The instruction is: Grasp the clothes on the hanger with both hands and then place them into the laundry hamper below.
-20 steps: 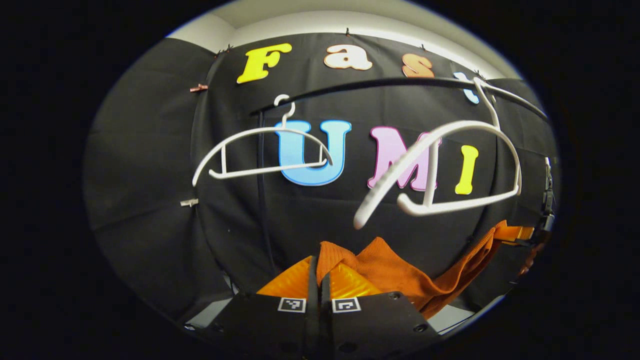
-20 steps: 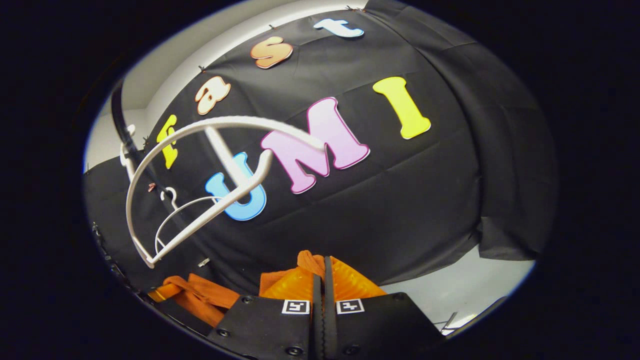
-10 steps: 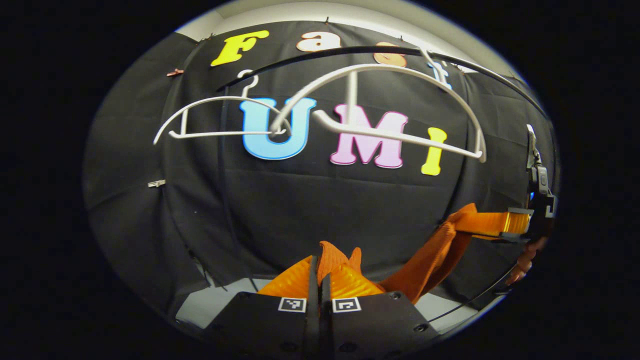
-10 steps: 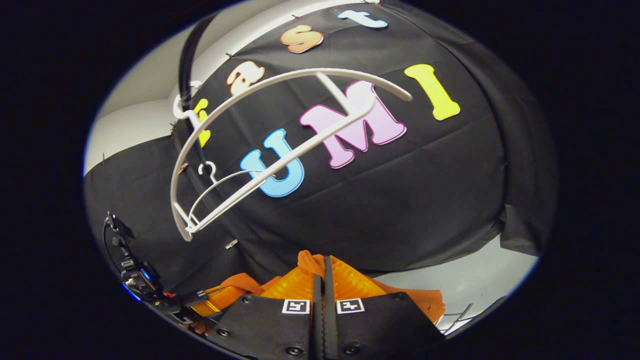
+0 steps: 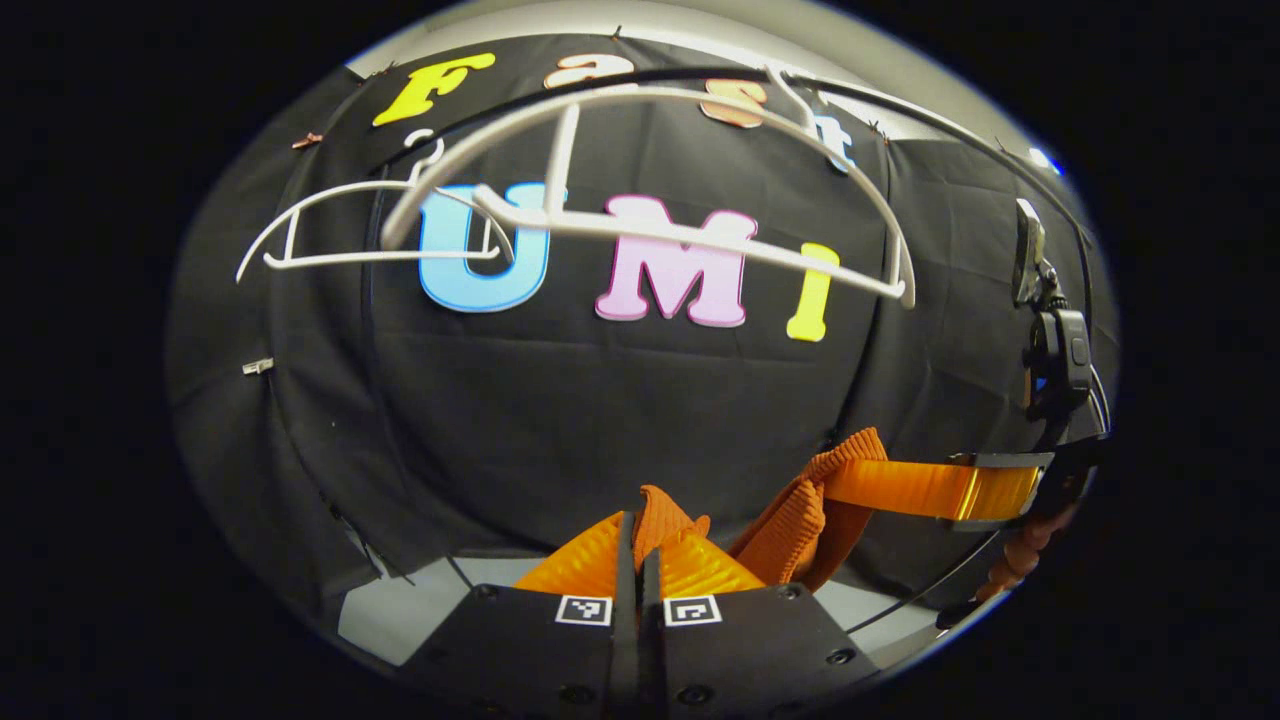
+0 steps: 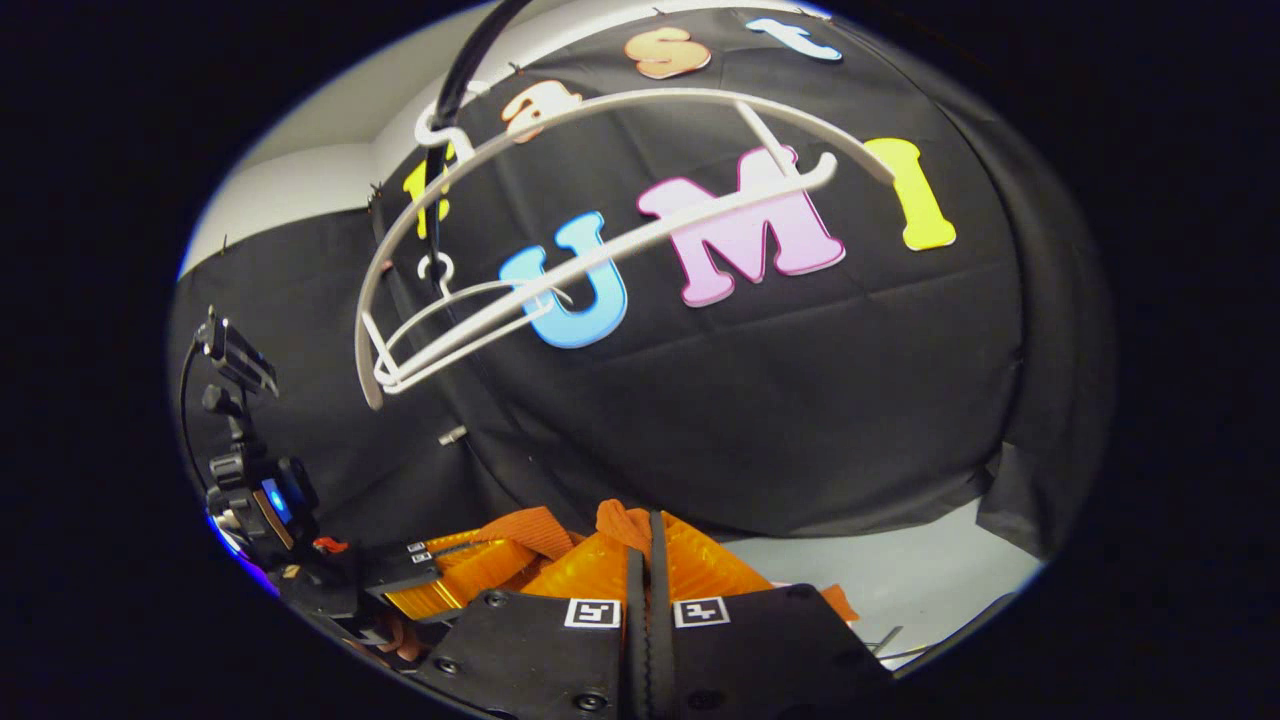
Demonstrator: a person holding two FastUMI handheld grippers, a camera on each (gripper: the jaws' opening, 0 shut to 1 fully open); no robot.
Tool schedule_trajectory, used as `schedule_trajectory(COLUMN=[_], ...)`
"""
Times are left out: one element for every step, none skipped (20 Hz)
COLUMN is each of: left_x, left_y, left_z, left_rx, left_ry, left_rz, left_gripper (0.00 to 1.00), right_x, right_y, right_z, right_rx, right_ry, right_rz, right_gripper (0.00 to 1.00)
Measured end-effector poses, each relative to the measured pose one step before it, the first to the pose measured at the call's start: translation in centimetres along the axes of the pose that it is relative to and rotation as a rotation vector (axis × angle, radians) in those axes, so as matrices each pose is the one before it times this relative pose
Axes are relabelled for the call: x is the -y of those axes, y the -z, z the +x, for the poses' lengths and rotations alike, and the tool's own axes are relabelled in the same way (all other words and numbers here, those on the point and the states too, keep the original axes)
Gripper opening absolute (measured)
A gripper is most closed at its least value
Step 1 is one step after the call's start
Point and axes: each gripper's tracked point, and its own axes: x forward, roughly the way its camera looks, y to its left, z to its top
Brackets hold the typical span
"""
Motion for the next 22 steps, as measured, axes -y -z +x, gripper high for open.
schedule_trajectory(left_x=[0.224, 0.168, 0.127, -0.196, -0.513, -0.529, -0.671, -0.834, -0.477, -0.449, -0.914, -0.630, -0.570, -0.134, -0.015, 0.036, 0.233, 0.200, 0.114, 0.046, 0.075, 0.095], left_y=[1.218, 1.435, 2.431, 1.589, 1.802, 1.550, 1.362, 1.251, 1.669, 1.677, 1.418, 1.649, 1.039, 0.494, 0.409, 0.243, -0.062, 0.094, -0.029, -0.192, -0.142, -0.305], left_z=[0.305, 0.394, 0.811, 0.629, 1.282, 0.841, 0.549, 0.644, 0.262, 1.113, -0.368, 0.101, -0.140, 0.314, -0.456, -0.181, -0.134, -0.197, -0.217, -0.306, -0.331, -0.371], left_rx=[-0.02630, -0.03459, -0.03541, -0.03728, -0.03875, -0.03623, -0.03165, -0.03519, -0.03767, -0.03673, -0.03493, -0.03416, -0.02028, -0.01094, -0.00628, -0.00247, -0.00114, 0.00284, 0.00520, 0.00788, 0.00777, 0.00914], left_ry=[0.00520, 0.00995, 0.00443, -0.00260, -0.00703, -0.01035, -0.01848, -0.02476, -0.01739, -0.02228, -0.03157, -0.02554, -0.02095, -0.00133, -0.00339, 0.00217, 0.00643, 0.00361, 0.00394, 0.00668, 0.00613, 0.00370], left_rz=[0.00041, -0.00481, -0.00645, -0.00453, -0.00877, -0.01252, -0.01071, -0.01355, -0.01443, -0.00894, 0.00347, 0.01067, 0.01295, 0.00958, 0.00649, 0.00247, -0.00008, 0.00120, 0.00037, 0.00005, 0.00120, 0.00452], left_gripper=[0.05, 0.05, 0.05, 0.05, 0.05, 0.05, 0.05, 0.05, 0.06, 0.05, 0.28, 0.52, 0.75, 0.99, 0.99, 0.98, 0.97, 0.97, 0.97, 0.97, 0.97, 0.98], right_x=[1.057, 1.022, 0.905, 0.852, 1.148, 0.701, 0.419, 0.113, 0.181, 0.577, 0.721, 0.948, 0.617, 0.512, 0.540, 0.322, 0.058, 0.036, 0.072, -0.008, -0.177, -0.112], right_y=[1.630, 1.556, 1.651, 1.462, 1.811, 1.427, 2.041, 1.226, 1.984, 1.853, 1.697, 1.007, 0.876, 0.548, 0.754, 0.489, 0.394, 0.100, 0.138, -0.024, -0.246, -0.358], right_z=[0.252, 0.171, 0.362, 0.542, 0.517, 0.232, 0.580, 0.015, 0.604, 0.569, 0.576, 0.480, 0.251, -0.029, 0.063, -0.003, -0.204, -0.270, -0.404, -0.455, -0.527, -0.460], right_rx=[-0.03203, -0.03259, -0.03075, -0.03196, -0.03624, -0.02914, -0.03569, -0.03207, -0.04788, -0.05352, -0.03956, -0.02358, -0.01458, -0.01383, -0.01151, -0.00817, -0.00503, 0.00164, 0.00470, 0.00691, 0.01111, 0.01569], right_ry=[0.02885, 0.02644, 0.02449, 0.02881, 0.03488, 0.02335, 0.00238, -0.00458, 0.00106, 0.01740, 0.02756, 0.04991, 0.03471, 0.02564, 0.01835, 0.01150, 0.00592, 0.00635, 0.00502, 0.00325, 0.00121, 0.00464], right_rz=[-0.01414, -0.00722, -0.00332, -0.00557, -0.01166, -0.01443, -0.01126, -0.00429, -0.00088, 0.00204, 0.00246, -0.00156, 0.00775, 0.00899, 0.00921, 0.00499, 0.00087, -0.00483, -0.00768, -0.00728, -0.00843, -0.01101], right_gripper=[0.05, 0.05, 0.05, 0.05, 0.05, 0.05, 0.05, 0.06, 0.07, 0.23, 0.39, 0.55, 0.71, 0.87, 0.89, 0.93, 0.95, 0.97, 0.90, 0.98, 0.98, 0.98])
